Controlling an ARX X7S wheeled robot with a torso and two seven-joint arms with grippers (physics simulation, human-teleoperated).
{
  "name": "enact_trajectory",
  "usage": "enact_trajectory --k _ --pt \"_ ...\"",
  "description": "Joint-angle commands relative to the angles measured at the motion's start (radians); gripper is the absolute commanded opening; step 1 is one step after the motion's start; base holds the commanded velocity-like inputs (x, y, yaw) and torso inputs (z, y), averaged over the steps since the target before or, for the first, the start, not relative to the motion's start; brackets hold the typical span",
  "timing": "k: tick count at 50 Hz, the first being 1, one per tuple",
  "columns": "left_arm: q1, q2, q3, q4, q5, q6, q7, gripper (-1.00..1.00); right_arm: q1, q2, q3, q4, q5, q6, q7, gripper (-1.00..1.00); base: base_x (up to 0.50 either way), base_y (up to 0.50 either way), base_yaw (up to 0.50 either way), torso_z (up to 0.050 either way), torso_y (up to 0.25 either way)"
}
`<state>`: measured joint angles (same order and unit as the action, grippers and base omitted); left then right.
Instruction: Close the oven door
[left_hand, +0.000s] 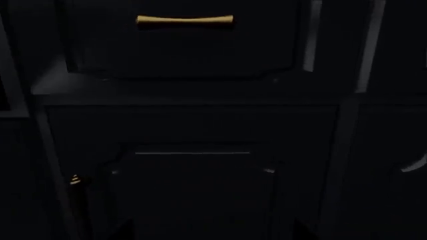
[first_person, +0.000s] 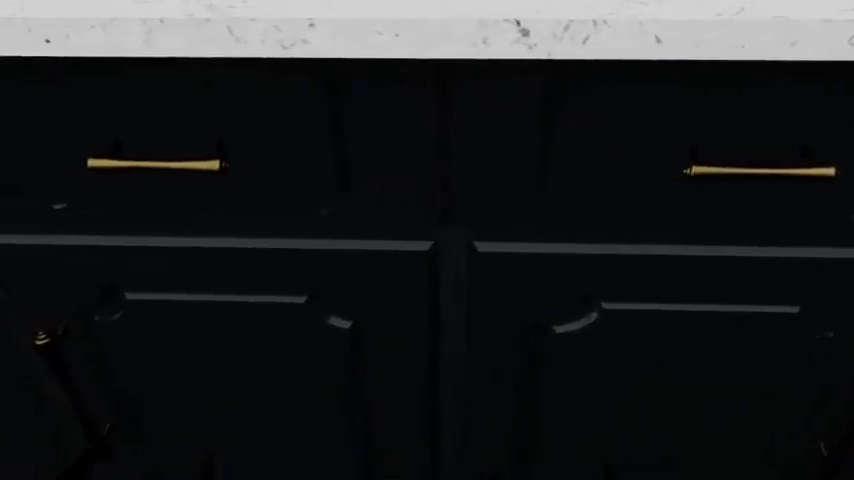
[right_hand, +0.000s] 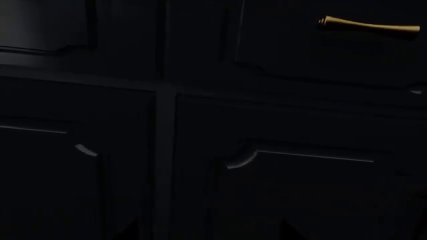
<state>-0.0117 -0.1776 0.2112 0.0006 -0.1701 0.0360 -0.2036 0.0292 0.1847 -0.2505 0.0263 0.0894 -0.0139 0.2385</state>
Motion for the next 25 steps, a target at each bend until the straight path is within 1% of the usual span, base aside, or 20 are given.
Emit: enact_trajectory --k 1,25 --pt "-0.002 -0.004 0.007 -0.003 -0.004 0.001 -0.007 1.0 0.001 0.005 -0.007 0.003 0.004 -0.003 0.005 1.0 0.0 0.5 0.0 0.0 0.0" --pt "-0.003 -0.013 0.016 -0.007 -0.016 0.016 -0.016 1.0 0.004 0.014 -0.021 0.005 0.014 -0.006 0.011 1.0 0.0 0.5 0.0 0.0 0.0"
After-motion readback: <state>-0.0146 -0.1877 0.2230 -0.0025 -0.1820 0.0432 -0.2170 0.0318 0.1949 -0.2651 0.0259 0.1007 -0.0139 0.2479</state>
